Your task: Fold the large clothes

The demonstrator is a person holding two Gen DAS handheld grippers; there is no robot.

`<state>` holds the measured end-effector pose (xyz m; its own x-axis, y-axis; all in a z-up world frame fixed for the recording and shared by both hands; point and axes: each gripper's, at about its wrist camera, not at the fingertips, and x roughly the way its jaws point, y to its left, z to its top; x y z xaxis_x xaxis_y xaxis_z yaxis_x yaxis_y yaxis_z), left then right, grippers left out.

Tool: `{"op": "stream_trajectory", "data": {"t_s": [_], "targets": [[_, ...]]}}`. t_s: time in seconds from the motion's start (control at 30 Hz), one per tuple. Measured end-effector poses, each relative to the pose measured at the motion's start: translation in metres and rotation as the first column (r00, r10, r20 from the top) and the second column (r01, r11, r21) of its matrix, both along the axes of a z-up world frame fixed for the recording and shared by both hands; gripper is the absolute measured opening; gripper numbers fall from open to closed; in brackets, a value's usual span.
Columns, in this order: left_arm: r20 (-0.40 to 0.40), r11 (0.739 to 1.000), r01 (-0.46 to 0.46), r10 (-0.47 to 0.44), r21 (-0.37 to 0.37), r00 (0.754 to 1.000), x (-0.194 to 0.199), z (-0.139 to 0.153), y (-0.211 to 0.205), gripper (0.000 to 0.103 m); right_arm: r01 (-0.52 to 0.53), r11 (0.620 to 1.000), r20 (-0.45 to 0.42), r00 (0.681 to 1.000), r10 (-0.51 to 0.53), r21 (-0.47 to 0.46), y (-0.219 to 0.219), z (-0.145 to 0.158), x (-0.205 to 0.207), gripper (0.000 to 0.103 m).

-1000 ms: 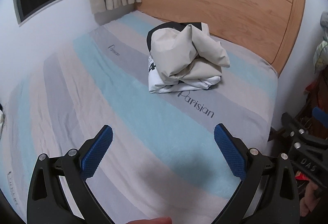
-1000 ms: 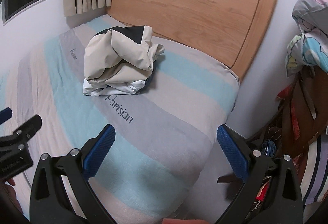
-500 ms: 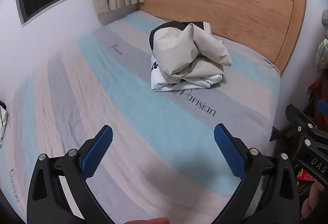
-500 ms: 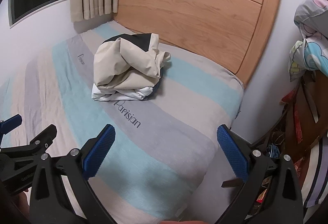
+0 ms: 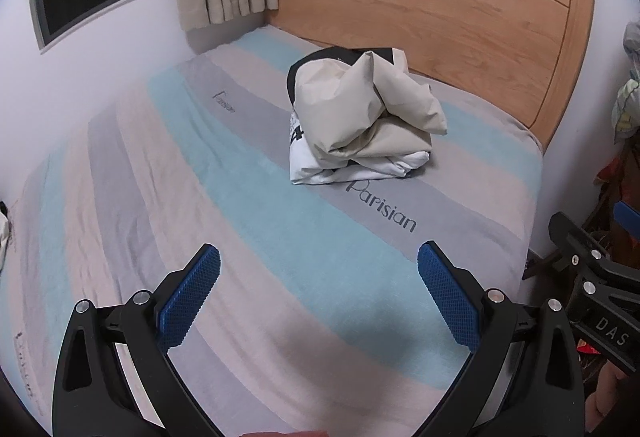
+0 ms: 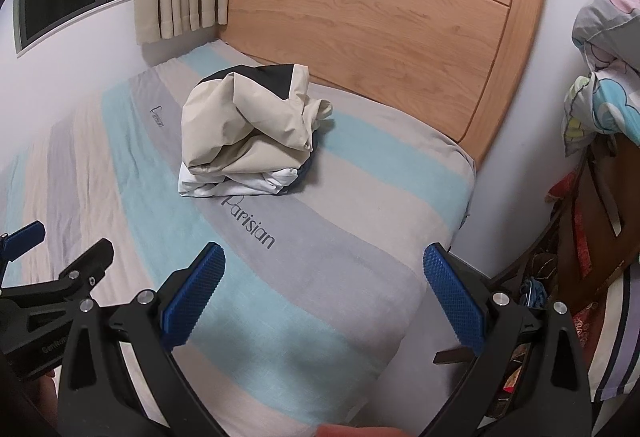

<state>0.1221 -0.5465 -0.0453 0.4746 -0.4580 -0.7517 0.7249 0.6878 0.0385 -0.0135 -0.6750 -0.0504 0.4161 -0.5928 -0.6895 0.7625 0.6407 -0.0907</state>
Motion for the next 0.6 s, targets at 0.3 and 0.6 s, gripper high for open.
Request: {"op": "stream_trajectory", "data": {"t_s": [0.3,0.6], "targets": [[0.034,1.0,-0.001,0.001,0.005,0.999,-0.0036,-0.0001,-0.0004,0.097,0.007,1.0,0.003,1.0,-0.007,0.004,0.003,-0.0002,-0.0004,0.096],[-0.039,0.999,0.0,-0.001,-0.041,0.999,0.0016,-0.0018,0.0022,0.097,0.006,1.0,0.001,1.0,-0.006,0.003,0.0008,0.0011,0.001,0.096]]}}
